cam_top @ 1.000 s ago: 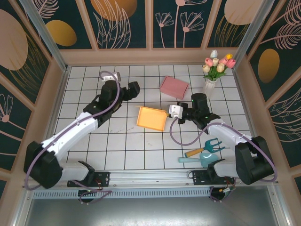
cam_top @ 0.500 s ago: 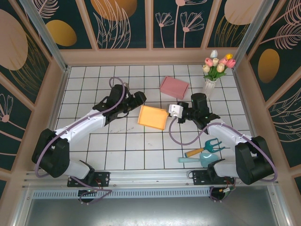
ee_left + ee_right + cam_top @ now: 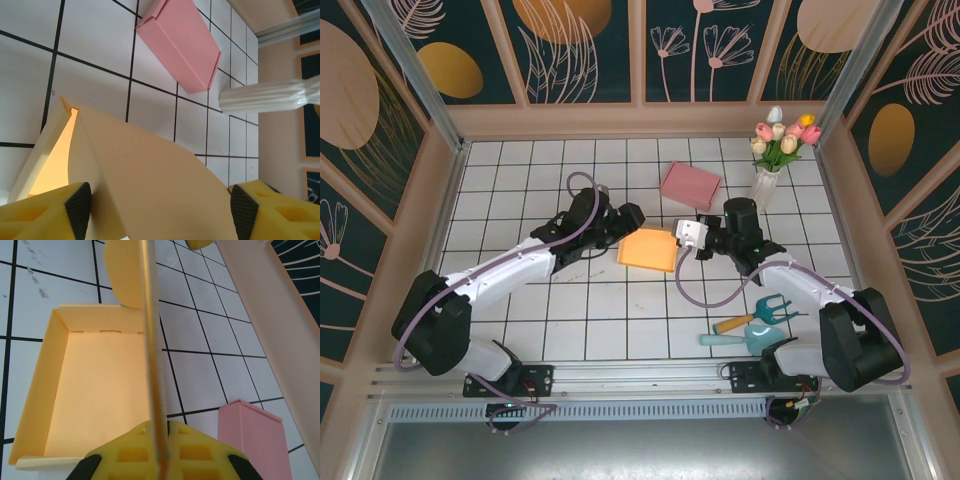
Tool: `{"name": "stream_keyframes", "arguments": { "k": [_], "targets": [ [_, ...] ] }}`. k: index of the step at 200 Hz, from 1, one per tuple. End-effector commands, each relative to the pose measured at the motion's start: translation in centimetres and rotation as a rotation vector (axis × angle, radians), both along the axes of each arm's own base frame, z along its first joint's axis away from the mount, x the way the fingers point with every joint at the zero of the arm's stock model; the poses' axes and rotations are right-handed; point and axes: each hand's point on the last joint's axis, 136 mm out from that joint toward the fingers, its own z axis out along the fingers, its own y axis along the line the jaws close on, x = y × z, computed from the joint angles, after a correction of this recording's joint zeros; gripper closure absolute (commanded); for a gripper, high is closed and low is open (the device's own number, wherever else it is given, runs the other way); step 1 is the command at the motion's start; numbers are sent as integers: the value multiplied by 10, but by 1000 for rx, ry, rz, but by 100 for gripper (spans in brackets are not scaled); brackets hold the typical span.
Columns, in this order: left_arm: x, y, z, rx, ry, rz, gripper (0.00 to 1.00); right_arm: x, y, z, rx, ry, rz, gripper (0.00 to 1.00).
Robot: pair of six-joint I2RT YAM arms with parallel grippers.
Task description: Fold the paper box
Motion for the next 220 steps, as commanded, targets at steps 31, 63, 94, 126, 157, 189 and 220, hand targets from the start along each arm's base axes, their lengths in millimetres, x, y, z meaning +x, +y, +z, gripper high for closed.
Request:
{"name": "stream_keyframes", "arguments": {
  "k": [31,63,94,126,157,189,220],
  "targets": [
    [-6,-6,-14,40,-34,-22,37,-4,11,-26,-119,-5,23,100],
    [-12,10,-39,103,-24,9,37,-2,8,-32,-180,8,0,89],
    [-15,22,-58,164,-14,33,37,0,-3,-40,-273,14,-42,74],
    [-13,32,-64,198,-25,67,38,-3,-15,-45,-374,40,-67,59],
    [-14,38,-65,205,-31,94,38,-11,-33,-45,-457,45,-90,56],
    [-14,47,-65,220,-42,126,38,-14,-38,-16,-419,20,-129,55],
    [-14,55,-65,252,-54,148,37,-26,-17,57,-116,-3,-142,50]
  ]
}}
